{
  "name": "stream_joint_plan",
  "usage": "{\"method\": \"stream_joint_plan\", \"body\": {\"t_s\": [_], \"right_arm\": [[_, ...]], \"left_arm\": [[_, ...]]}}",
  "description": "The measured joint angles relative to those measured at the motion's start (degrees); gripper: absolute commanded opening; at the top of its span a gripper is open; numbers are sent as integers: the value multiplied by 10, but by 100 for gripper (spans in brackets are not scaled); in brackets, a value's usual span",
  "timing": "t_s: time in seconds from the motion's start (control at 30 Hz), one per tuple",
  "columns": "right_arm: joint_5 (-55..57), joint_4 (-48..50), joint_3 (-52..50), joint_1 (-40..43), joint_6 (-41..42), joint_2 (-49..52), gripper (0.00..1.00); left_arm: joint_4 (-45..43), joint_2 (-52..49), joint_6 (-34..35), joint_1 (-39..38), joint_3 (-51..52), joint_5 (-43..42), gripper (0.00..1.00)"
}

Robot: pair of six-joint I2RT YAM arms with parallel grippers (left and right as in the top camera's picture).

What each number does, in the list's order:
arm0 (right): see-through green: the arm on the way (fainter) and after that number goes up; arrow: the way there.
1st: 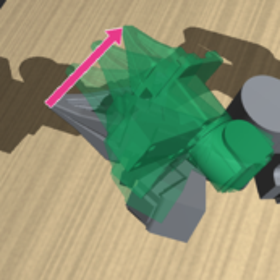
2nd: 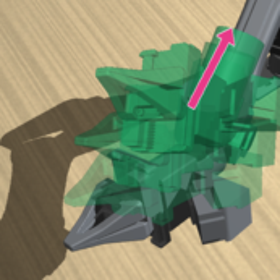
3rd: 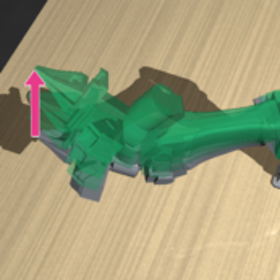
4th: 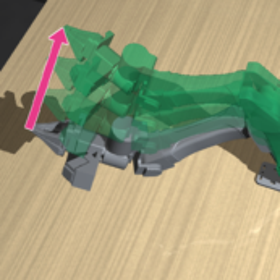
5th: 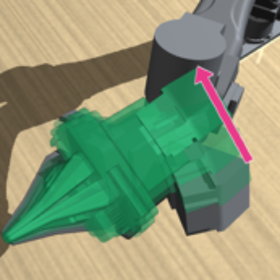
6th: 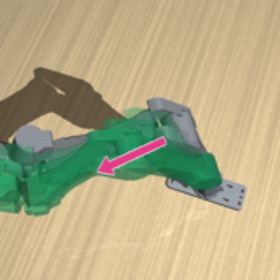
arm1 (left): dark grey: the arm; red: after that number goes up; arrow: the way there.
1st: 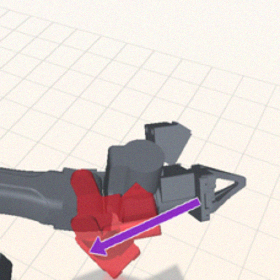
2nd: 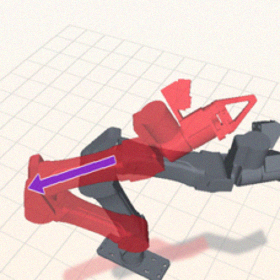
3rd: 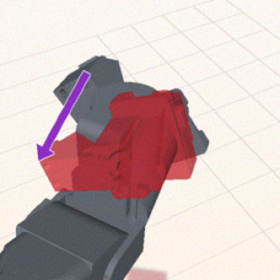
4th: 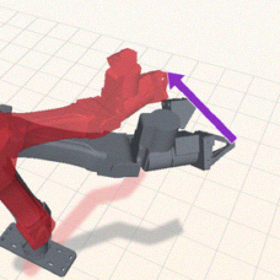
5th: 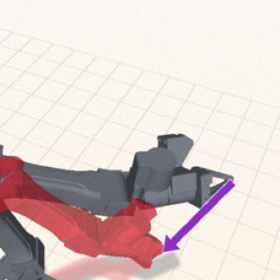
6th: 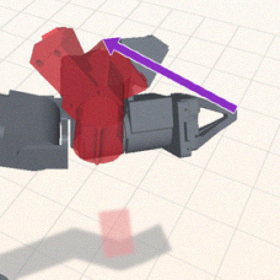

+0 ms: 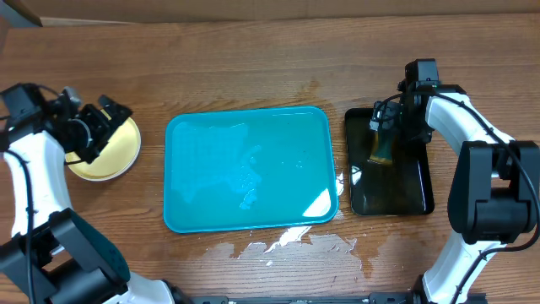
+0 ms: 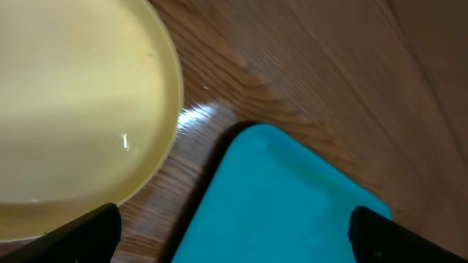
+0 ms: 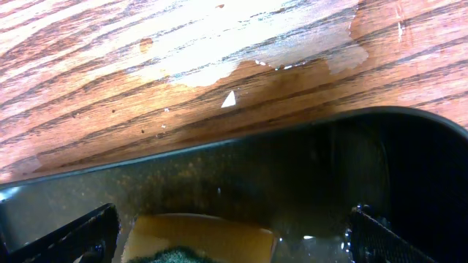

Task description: Clean dirty plates on tray and stack at the side

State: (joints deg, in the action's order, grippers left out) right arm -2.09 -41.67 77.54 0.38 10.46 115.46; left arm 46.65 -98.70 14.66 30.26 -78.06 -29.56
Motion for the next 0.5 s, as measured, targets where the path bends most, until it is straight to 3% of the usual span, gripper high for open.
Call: {"method": "stream_joint_plan", "body": {"t_s": [0.5], "right_arm": [[0, 0, 0, 0, 0, 0, 100]], "left_arm": [[0, 0, -14, -28, 0, 63, 100]]}}
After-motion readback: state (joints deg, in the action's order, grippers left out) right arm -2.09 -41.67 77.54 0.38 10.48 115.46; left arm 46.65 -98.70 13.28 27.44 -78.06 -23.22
